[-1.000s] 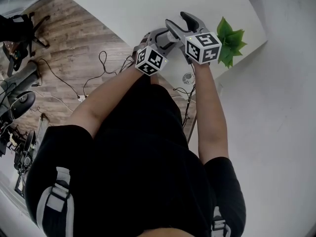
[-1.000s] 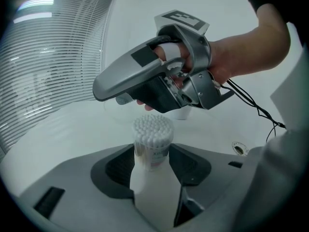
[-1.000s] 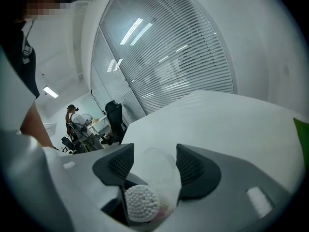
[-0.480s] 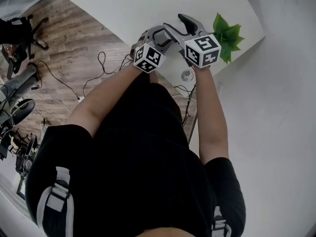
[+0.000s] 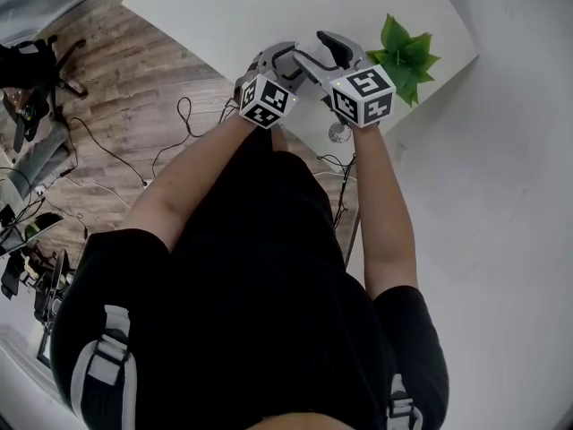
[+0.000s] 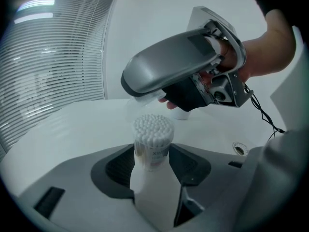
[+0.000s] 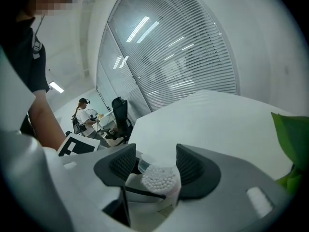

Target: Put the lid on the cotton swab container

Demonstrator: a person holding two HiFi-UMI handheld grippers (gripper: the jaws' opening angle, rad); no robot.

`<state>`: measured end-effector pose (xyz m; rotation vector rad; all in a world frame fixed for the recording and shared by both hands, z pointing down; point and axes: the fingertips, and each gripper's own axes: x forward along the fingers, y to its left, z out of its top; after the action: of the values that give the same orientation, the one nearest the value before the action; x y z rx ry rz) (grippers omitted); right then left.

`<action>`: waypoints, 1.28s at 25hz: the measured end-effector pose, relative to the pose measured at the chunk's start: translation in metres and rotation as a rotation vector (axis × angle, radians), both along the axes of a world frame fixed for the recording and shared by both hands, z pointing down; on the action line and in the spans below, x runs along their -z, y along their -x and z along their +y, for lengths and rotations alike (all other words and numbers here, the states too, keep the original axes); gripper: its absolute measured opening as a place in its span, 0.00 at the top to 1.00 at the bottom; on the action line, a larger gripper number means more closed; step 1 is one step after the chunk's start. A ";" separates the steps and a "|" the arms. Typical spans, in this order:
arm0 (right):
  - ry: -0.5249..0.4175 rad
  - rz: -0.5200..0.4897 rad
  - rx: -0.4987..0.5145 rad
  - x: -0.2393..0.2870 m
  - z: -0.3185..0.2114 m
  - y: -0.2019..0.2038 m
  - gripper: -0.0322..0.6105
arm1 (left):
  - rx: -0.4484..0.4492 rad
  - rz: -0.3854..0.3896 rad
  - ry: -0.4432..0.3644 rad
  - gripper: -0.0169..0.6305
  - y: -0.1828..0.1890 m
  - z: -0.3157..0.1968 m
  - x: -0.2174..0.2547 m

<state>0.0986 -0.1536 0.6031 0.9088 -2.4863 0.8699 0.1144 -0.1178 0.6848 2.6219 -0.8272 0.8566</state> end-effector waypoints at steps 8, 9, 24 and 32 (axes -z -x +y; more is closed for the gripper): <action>-0.023 0.045 0.001 -0.008 0.007 -0.001 0.57 | 0.002 0.009 -0.002 0.62 0.001 0.000 0.001; -0.032 0.053 0.005 -0.008 0.008 -0.001 0.57 | 0.002 0.009 -0.004 0.62 0.001 0.000 0.001; -0.129 0.102 -0.008 -0.013 0.015 -0.004 0.69 | 0.004 0.016 -0.006 0.62 0.001 0.000 0.002; -0.315 0.134 -0.003 -0.009 0.019 -0.001 0.71 | 0.005 0.014 -0.005 0.62 0.000 0.001 0.001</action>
<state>0.0992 -0.1351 0.6122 1.0334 -2.5445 0.4063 0.1140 -0.1171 0.6836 2.6264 -0.8331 0.8349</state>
